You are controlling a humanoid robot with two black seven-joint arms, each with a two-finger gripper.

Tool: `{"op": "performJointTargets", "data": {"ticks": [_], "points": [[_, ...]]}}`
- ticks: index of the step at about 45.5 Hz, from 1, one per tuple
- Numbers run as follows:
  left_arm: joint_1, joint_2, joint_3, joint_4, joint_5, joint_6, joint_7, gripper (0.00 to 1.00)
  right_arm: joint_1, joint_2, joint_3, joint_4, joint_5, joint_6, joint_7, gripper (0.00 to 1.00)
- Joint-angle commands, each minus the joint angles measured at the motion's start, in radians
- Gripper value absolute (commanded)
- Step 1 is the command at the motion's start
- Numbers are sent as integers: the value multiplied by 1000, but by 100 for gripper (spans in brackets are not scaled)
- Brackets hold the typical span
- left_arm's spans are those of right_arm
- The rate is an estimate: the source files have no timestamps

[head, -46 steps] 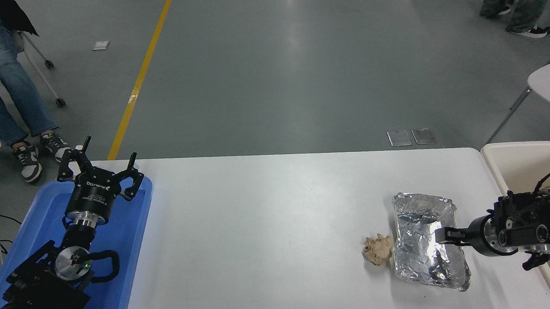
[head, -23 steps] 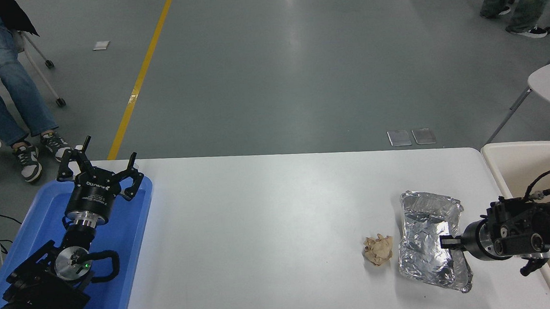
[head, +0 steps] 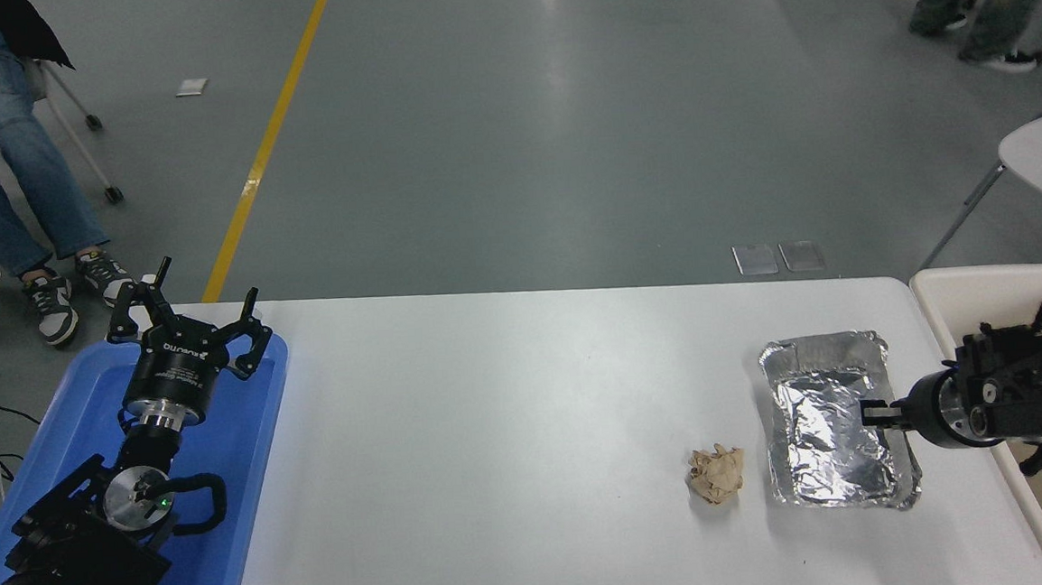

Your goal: Pick up foil plate and place in dustbin

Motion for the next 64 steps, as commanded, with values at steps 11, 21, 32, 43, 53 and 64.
{"op": "performJointTargets", "data": {"ticks": [11, 21, 32, 43, 53, 64], "points": [[0, 0, 0, -1, 0, 0, 0, 100, 365, -205, -21, 126, -17, 296, 0, 0], [0, 0, 0, 0, 0, 0, 0, 100, 575, -220, -122, 129, -26, 416, 0, 0], [0, 0, 0, -1, 0, 0, -1, 100, 752, -220, -188, 132, -26, 526, 0, 0], [0, 0, 0, 0, 0, 0, -1, 100, 822, -220, -196, 135, -27, 584, 0, 0], [0, 0, 0, 0, 0, 0, -1, 100, 821, -220, -196, 135, -27, 585, 0, 0], [0, 0, 0, 0, 0, 0, -1, 100, 813, -220, -194, 134, -27, 581, 0, 0]]}}
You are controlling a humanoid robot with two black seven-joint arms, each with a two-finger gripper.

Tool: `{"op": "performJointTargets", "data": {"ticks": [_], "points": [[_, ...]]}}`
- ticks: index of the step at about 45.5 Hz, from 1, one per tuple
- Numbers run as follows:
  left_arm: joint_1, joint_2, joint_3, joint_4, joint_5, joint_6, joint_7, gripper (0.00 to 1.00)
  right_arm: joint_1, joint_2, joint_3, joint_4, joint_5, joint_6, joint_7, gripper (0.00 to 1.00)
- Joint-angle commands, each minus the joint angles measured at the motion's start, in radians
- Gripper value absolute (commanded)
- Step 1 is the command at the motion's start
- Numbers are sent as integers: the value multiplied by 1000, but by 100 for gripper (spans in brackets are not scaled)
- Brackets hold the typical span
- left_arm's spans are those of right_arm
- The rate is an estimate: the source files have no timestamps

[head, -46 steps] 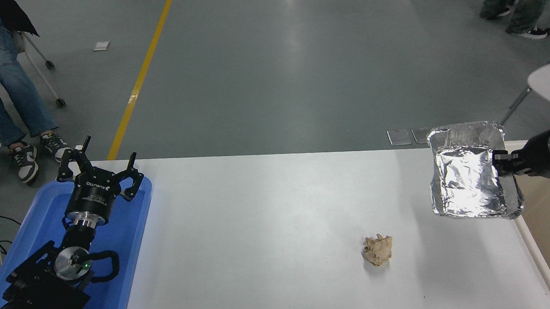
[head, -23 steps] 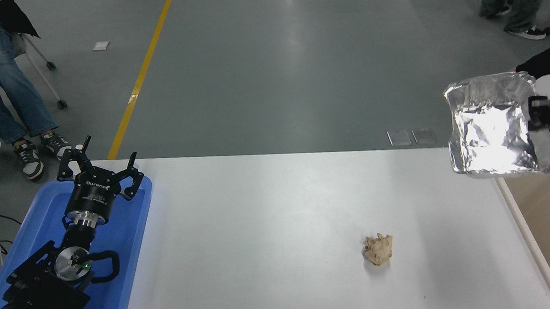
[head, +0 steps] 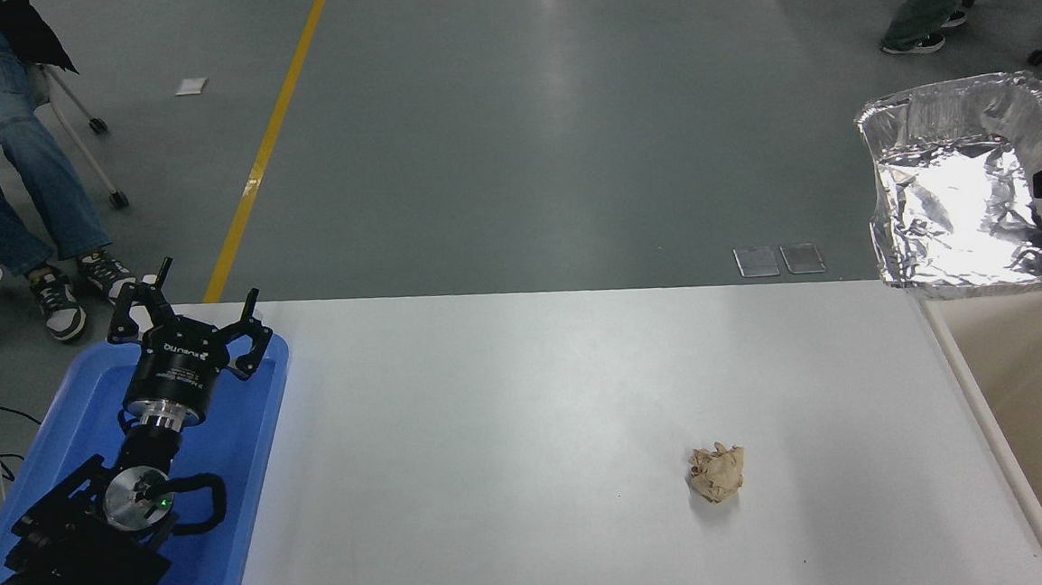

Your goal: Pick up foil plate and place in dustbin

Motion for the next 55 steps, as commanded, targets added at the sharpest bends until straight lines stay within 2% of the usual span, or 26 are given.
{"op": "performJointTargets", "data": {"ticks": [1, 10, 18, 28, 34, 43, 55], "points": [[0, 0, 0, 0, 0, 0, -1, 100, 2, 0, -2, -2, 0, 3, 0, 0], [0, 0, 0, 0, 0, 0, -1, 100, -82, -16, 7, -82, -8, -18, -3, 0], [0, 0, 0, -1, 0, 0, 0, 100, -280, -20, 24, -313, 3, -32, -1, 0], [0, 0, 0, 0, 0, 0, 0, 100, -590, -23, 150, -556, 10, -125, -6, 0], [0, 0, 0, 0, 0, 0, 0, 100, -740, -23, 233, -620, 12, -213, -11, 0], [0, 0, 0, 0, 0, 0, -1, 100, -955, -14, 322, -686, 20, -457, -11, 0], [0, 0, 0, 0, 0, 0, 0, 100, -1208, 59, 371, -826, 141, -630, -12, 0]]}}
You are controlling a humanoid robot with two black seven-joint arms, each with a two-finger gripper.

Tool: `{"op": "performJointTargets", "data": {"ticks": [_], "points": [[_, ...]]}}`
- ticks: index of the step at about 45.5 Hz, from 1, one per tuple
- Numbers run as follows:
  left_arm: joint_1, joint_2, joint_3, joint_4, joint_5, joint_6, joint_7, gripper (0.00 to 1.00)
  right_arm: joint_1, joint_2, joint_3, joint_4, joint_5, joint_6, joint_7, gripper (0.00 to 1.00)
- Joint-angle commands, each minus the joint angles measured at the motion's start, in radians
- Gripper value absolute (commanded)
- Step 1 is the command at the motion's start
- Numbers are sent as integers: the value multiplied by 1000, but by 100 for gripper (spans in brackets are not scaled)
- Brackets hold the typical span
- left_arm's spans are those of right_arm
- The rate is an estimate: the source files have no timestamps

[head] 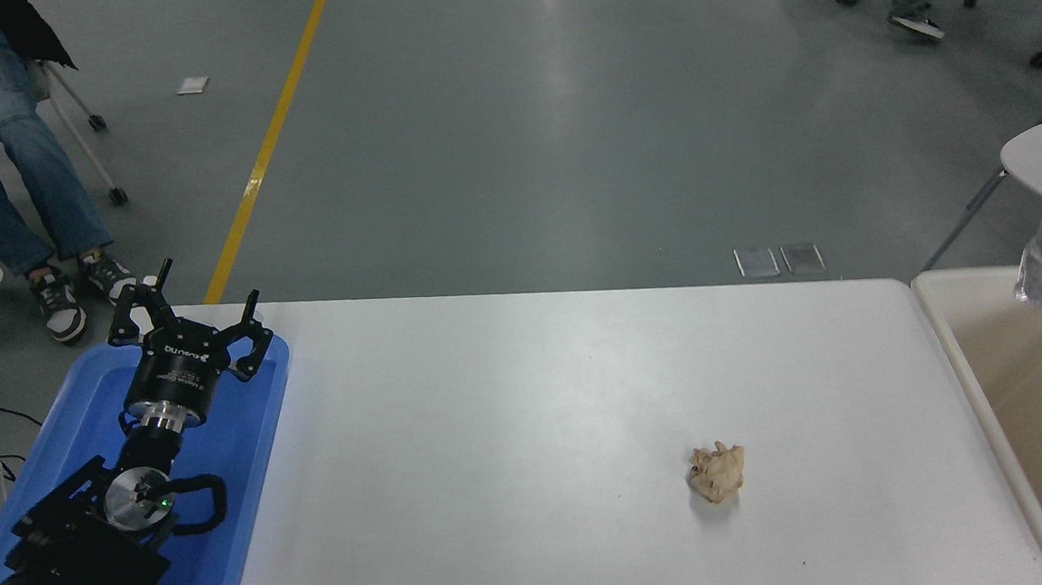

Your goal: Pick up foil plate and place in dustbin

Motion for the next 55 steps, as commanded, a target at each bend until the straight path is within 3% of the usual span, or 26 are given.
{"op": "performJointTargets", "data": {"ticks": [1, 11, 27, 42, 47, 55], "points": [[0, 0, 0, 0, 0, 0, -1, 100, -254, 61, 58, -152, 102, -175, -1, 0], [0, 0, 0, 0, 0, 0, 1, 100, -398, 104, 60, -231, 216, -190, -1, 0], [0, 0, 0, -1, 0, 0, -1, 100, -556, 196, 167, -294, 218, -236, -1, 0], [0, 0, 0, 0, 0, 0, -1, 100, -570, 208, 169, -297, 219, -276, -1, 0], [0, 0, 0, 0, 0, 0, -1, 100, -570, 208, 167, -304, 219, -284, 0, 27], [0, 0, 0, 0, 0, 0, -1, 100, -568, 207, 169, -304, 228, -285, 0, 57]]}}
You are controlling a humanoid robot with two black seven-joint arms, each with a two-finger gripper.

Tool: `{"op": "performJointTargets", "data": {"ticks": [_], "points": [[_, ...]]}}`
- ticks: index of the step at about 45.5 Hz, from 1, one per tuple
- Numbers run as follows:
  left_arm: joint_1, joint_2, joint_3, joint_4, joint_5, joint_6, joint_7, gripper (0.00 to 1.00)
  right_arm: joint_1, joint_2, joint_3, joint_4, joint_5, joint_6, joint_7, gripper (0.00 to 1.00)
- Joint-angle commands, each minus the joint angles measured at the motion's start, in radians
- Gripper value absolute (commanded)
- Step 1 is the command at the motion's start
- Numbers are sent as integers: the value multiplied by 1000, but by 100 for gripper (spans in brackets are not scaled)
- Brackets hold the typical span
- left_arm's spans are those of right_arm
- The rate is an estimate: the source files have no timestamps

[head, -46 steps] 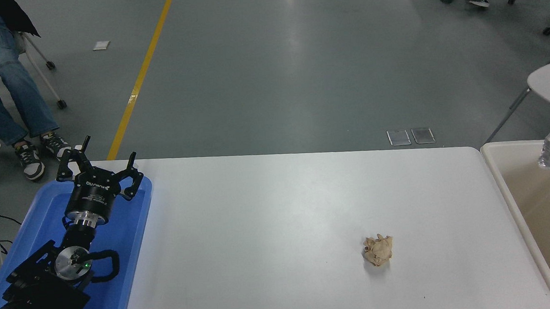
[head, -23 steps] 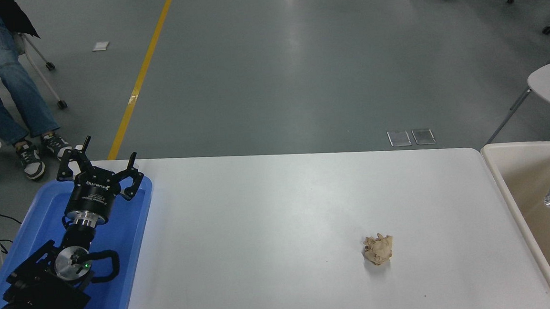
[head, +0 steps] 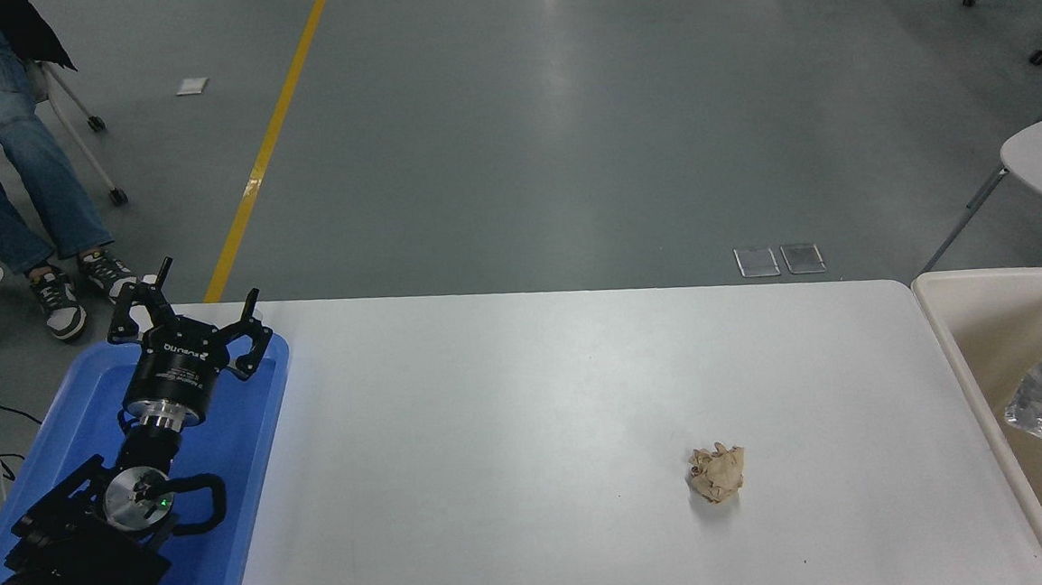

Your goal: Pick up foil plate and place in dustbin

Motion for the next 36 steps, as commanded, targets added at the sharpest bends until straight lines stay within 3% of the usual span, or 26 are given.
{"op": "performJointTargets", "data": {"ticks": [1, 5, 6, 25, 36], "points": [[0, -2, 0, 1, 0, 0, 1, 100, -6, 1, 2, -4, 9, -12, 1, 61], [0, 0, 0, 1, 0, 0, 0, 100, 0, -4, 2, -3, 9, -11, 1, 97], [0, 0, 0, 1, 0, 0, 1, 100, 3, -5, 2, 0, 9, -9, 1, 100], [0, 0, 0, -1, 0, 0, 1, 100, 316, -90, -35, 184, -5, 14, 2, 100], [0, -2, 0, 1, 0, 0, 1, 100, 678, -102, -323, 453, -5, 51, 2, 100]]}}
